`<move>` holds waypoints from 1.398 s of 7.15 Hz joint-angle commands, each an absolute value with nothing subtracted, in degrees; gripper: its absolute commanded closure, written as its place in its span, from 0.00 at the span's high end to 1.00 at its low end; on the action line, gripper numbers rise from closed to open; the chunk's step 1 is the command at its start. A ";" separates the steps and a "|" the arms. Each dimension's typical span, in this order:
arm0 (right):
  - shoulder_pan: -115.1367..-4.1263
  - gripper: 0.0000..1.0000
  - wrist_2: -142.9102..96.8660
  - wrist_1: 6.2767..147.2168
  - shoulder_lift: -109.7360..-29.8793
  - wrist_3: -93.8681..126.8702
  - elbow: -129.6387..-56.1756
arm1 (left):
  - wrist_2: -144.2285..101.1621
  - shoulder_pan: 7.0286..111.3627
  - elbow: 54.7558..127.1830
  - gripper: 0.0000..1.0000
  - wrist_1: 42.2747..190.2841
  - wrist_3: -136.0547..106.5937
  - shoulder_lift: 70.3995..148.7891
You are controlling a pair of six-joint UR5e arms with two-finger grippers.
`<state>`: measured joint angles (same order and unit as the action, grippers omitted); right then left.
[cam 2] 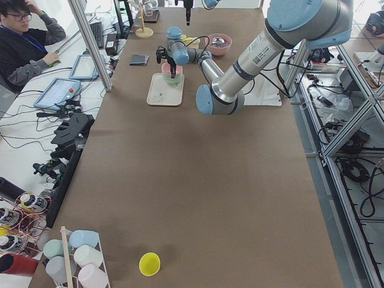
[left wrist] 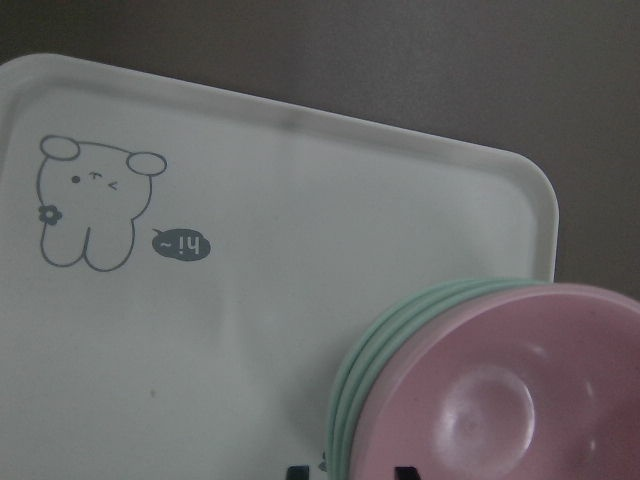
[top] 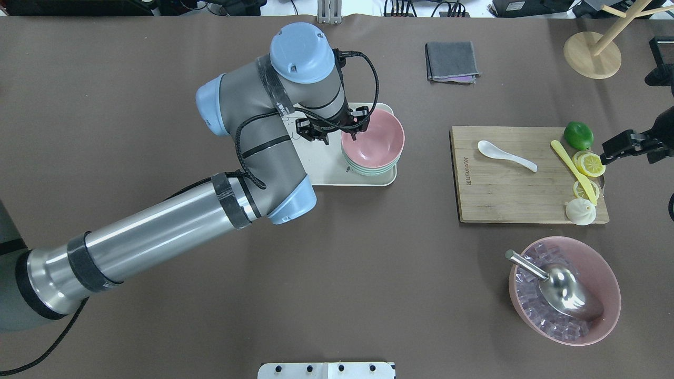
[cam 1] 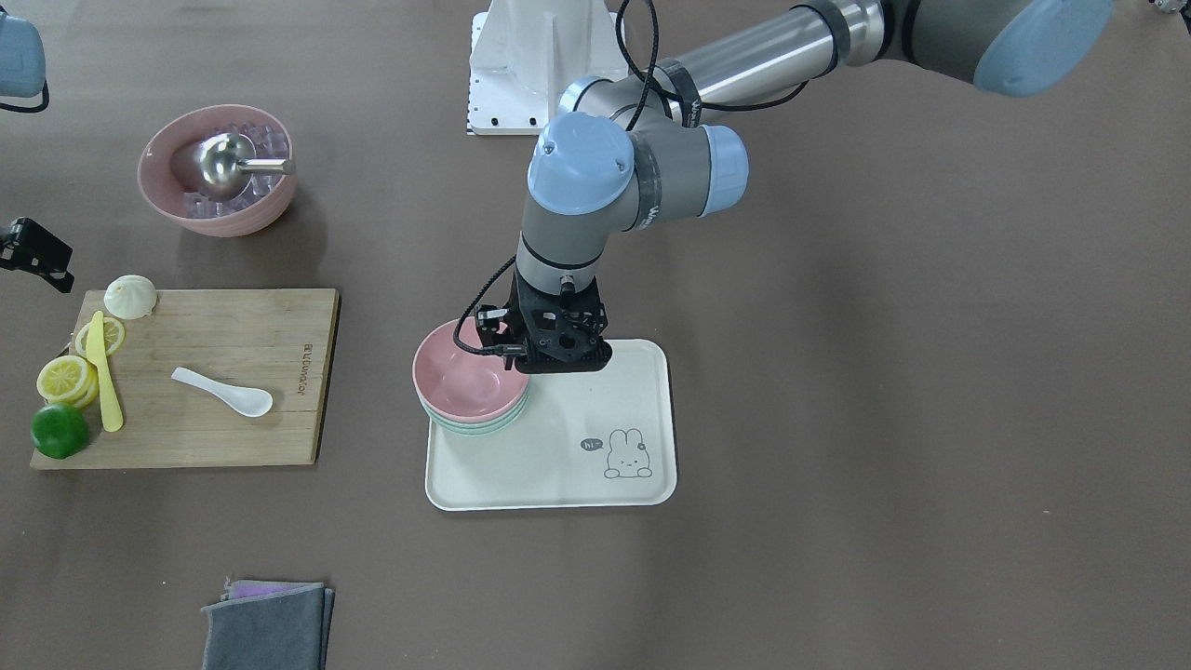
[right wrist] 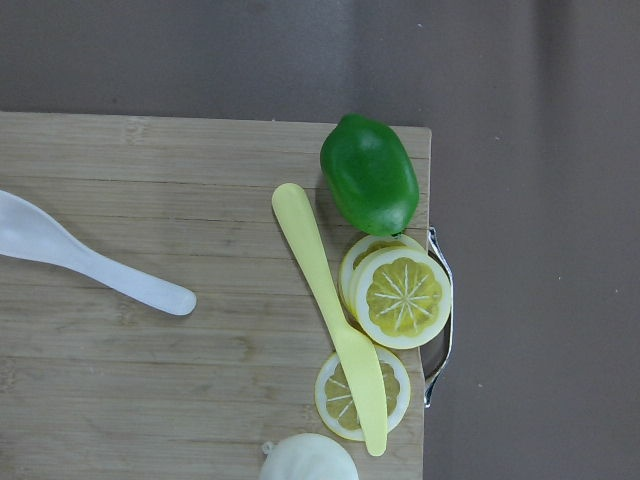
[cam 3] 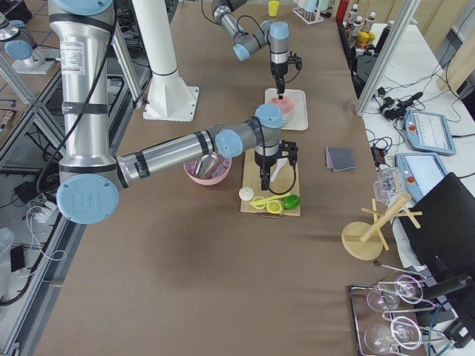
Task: Stack pink bowl on green and place spoon
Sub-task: 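Open the left gripper and withdraw it from the stacked bowls, then move the right gripper over the white spoon on the cutting board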
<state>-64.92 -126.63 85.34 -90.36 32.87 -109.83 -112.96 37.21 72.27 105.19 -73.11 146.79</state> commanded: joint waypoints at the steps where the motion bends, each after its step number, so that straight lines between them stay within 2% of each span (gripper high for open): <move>1: -63.73 1.00 -126.48 85.34 -88.78 32.87 -109.78 | -124.46 43.38 78.88 0.99 104.85 -67.71 139.62; 3: -61.27 1.00 -126.39 85.34 -86.33 32.52 -109.08 | -130.58 51.90 91.43 0.99 101.54 -52.74 124.62; 5: -57.07 1.00 -118.01 85.34 -83.42 29.73 -109.07 | -132.62 61.56 95.70 0.99 95.91 -28.34 113.17; 6: -55.13 1.00 -113.34 85.34 -83.15 24.23 -108.64 | -132.54 66.92 94.49 0.99 95.54 -15.34 108.42; 7: -54.93 1.00 -113.20 85.34 -82.10 17.73 -107.15 | -132.63 72.89 90.13 0.99 94.93 -1.28 105.76; 9: -54.67 1.00 -113.38 85.34 -77.20 6.73 -102.51 | -132.71 82.49 80.90 0.99 94.92 18.73 104.77; 10: -54.32 0.99 -113.47 85.25 -75.17 1.55 -99.87 | -132.71 83.75 80.08 0.99 94.92 20.55 104.77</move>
